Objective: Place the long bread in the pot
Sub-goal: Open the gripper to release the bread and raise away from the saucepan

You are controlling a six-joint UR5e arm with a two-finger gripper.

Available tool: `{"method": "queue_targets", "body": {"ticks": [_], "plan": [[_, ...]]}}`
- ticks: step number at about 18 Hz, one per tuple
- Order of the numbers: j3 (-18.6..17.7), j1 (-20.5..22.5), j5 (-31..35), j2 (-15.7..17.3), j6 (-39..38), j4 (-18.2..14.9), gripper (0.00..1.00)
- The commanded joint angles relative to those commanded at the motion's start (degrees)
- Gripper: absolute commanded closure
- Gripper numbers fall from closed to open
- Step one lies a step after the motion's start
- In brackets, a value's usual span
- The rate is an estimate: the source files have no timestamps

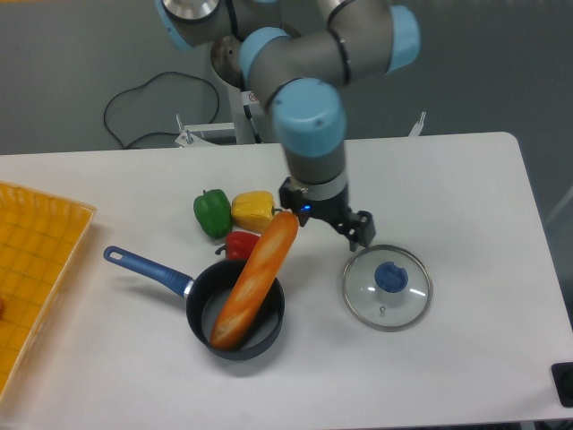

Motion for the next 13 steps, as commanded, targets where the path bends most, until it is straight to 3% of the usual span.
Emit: {"method": "queue_targets", "body": {"ticks": [7,13], "plan": [[0.35,3.08,-0.27,-4.04,3.46,0.61,0.00],[0.70,3.97,-0.27,-4.75,3.46,0.88,0.00]]}}
